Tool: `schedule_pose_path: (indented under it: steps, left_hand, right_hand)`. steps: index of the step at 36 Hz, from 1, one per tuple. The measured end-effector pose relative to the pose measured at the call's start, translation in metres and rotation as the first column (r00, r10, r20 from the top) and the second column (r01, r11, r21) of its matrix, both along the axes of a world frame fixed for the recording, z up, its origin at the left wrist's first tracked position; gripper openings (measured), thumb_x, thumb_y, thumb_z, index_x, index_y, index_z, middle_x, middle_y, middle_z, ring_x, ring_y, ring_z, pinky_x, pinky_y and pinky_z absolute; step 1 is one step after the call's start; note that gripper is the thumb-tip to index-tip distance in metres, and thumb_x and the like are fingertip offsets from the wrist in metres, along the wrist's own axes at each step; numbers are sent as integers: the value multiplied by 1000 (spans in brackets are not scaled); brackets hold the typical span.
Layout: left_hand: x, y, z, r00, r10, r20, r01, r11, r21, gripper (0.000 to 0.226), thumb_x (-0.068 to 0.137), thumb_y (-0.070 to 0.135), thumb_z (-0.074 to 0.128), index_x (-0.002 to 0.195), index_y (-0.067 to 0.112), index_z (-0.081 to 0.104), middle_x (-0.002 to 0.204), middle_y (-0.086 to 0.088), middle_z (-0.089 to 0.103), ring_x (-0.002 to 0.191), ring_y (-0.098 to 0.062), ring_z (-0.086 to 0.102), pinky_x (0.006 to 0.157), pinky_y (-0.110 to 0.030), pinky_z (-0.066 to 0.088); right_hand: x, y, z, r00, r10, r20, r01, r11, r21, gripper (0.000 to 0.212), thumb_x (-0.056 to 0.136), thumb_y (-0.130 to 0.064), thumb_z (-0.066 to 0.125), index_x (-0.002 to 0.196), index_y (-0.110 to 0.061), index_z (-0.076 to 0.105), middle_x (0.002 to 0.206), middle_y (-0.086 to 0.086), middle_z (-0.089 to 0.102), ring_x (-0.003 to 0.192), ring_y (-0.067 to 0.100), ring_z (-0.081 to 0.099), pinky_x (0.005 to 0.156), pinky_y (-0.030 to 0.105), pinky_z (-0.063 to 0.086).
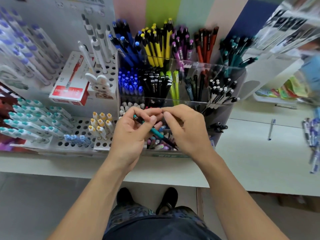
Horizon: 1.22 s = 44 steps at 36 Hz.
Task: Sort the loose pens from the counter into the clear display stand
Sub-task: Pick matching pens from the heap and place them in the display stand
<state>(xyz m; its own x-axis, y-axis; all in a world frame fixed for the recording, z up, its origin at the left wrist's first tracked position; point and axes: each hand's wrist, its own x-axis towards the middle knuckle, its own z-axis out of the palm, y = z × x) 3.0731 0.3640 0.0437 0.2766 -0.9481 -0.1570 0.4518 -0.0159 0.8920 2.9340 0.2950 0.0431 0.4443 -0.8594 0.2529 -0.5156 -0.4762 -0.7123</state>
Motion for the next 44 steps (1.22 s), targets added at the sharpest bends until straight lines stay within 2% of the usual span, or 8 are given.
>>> schedule_pose_path:
  steps: [3,9,15,23,30,36,40,44]
  left_hand:
    - [-15,-18,15,999,16,-46,-19,998,-57,20,98,-2,54,83,10,46,117,-13,73,115,-27,68,92,-37,58]
    - [-50,-63,38,998,28,55,-21,992,-123,17,96,-1,61,103,14,59,118,-11,71,112,-17,69,96,-33,55]
    - [-69,-86,52,970,-54,236,89,986,-140,38,98,4,61,134,13,52,126,-8,66,113,-11,66,100,-31,53]
    - [-82,-102,60,830,-73,553,133,989,-70,34,100,14,60,133,18,54,123,1,61,99,-13,69,85,-36,61]
    - [-105,-133,69,759,-105,643,118,993,23,55,102,14,55,153,14,36,135,1,49,93,-12,70,87,-34,61]
    - [-121,-152,70,785,-79,614,57,997,55,51,103,5,48,152,12,38,124,-8,51,88,-19,70,75,-33,63]
    - [-124,-161,66,736,-20,676,23,1000,5,46,104,6,47,149,12,42,133,-10,50,88,-16,70,72,-28,62]
    - [-125,-163,64,725,2,689,28,999,-33,46,103,10,51,148,13,44,136,-10,55,88,-11,72,78,-30,62]
  right_hand:
    - [-19,-4,26,983,48,175,-105,938,330,31,92,-24,73,123,-18,72,93,-2,77,84,18,72,78,32,59]
    - [-51,-23,58,997,-42,69,32,990,135,25,88,-15,78,113,-20,77,76,-5,75,69,16,70,70,32,58]
    - [-93,-48,79,949,-142,280,101,983,156,30,95,0,65,124,-9,66,79,3,70,67,16,67,67,25,57]
    - [-117,-91,94,655,-290,697,199,957,211,10,96,-5,60,102,-10,66,94,5,70,96,16,69,93,32,53]
    - [-112,-121,87,642,-289,710,287,950,127,12,96,-12,68,105,-8,74,79,7,57,64,2,44,63,19,40]
    - [-110,-144,75,813,-284,509,325,946,8,12,94,-18,69,100,-12,77,83,-5,72,76,9,67,73,32,57]
    - [-111,-161,67,939,-291,183,311,945,-96,11,94,-24,67,96,-17,75,88,-4,55,79,2,51,72,18,40]
    - [-107,-162,66,966,-251,55,256,960,-114,10,95,-21,64,97,-16,72,90,3,63,83,18,55,69,27,38]
